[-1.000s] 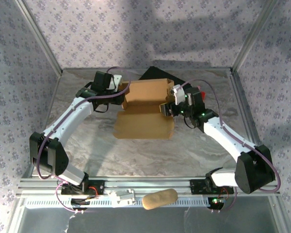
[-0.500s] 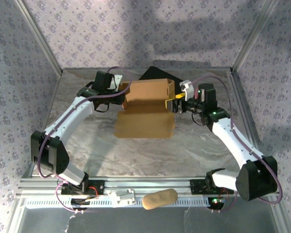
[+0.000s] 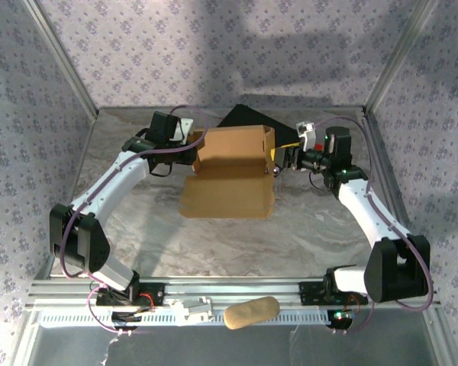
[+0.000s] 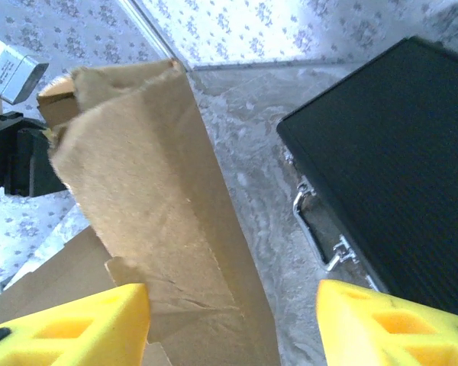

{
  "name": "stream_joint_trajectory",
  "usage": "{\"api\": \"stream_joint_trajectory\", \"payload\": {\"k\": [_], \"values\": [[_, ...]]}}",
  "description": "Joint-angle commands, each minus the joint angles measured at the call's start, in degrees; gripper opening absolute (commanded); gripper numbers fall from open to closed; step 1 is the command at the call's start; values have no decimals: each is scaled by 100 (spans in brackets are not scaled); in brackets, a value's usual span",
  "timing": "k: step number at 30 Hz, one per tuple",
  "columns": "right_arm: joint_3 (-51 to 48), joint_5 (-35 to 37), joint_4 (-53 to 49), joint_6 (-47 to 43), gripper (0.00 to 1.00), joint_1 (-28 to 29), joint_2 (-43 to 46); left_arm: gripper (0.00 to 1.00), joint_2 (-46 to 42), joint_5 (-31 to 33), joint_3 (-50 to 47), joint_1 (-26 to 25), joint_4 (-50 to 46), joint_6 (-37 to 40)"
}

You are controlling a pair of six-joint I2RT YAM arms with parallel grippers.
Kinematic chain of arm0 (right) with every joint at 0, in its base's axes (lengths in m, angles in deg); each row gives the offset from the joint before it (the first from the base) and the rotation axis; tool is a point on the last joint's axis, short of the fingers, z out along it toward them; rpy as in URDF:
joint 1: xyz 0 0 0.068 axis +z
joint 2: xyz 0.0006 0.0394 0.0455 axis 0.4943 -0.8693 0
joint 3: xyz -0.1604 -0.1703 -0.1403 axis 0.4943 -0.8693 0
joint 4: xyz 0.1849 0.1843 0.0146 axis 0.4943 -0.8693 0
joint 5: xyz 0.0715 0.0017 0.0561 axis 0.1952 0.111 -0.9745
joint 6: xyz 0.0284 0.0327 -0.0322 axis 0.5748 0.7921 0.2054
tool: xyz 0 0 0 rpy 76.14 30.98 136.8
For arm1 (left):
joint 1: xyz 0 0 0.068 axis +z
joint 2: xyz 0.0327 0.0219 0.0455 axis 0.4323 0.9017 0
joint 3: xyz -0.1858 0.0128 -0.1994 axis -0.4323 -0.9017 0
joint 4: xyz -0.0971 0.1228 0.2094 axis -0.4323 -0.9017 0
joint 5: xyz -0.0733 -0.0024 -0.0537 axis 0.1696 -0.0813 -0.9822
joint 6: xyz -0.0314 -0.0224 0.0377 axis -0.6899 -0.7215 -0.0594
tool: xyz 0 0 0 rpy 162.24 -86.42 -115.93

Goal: Fold the paper box

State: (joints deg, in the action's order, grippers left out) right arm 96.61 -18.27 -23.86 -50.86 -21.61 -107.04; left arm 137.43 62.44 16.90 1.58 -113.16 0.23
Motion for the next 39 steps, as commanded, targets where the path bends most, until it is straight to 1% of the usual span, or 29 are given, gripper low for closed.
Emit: {"api": "stream_joint_trajectory", "payload": {"k": [1,3,5,8,10,14,17,22,25,27,29,30,33,35,38,39], "values": [[228,-428,-32,-37,57,72,-275,0,-3,5,253,-40,-60,44],[279,-534,-68,-84,55,104,-378,0,8,-4,262,-40,-50,41],[288,-493,-143,-151,54,174,-371,0,20,-12,277,-49,-49,42],[328,-259,-321,-322,53,317,-326,0,33,-13,293,-49,-54,42],[413,72,-526,-481,51,460,-348,0,40,-8,313,-53,-60,41],[702,1140,-1040,-844,50,838,-469,0,48,1,328,-79,-69,43],[880,2027,-1256,-1078,48,1263,-546,0,60,24,348,-119,-81,39],[1129,3653,-1402,-1305,41,1963,-728,0,58,60,393,-171,-121,61],[1244,4616,-1399,-1310,38,2260,-885,0,37,93,390,-184,-131,78],[1323,5238,-1397,-1214,38,2426,-1000,0,15,104,394,-189,-150,87],[1378,5626,-1376,-1167,38,2541,-1100,0,1,111,385,-196,-156,88],[1379,5784,-1350,-1137,37,2599,-1156,0,0,112,378,-206,-156,96],[1378,6056,-1188,-1091,29,2719,-1266,0,-14,123,381,-226,-160,96],[1373,6291,-1147,-1064,19,2805,-1325,0,-17,135,370,-234,-161,105],[1370,6887,-1080,-1002,0,2992,-1365,0,-36,162,348,-246,-161,94],[1372,7055,-1047,-971,0,3033,-1372,0,-48,175,345,-247,-162,90]]}}
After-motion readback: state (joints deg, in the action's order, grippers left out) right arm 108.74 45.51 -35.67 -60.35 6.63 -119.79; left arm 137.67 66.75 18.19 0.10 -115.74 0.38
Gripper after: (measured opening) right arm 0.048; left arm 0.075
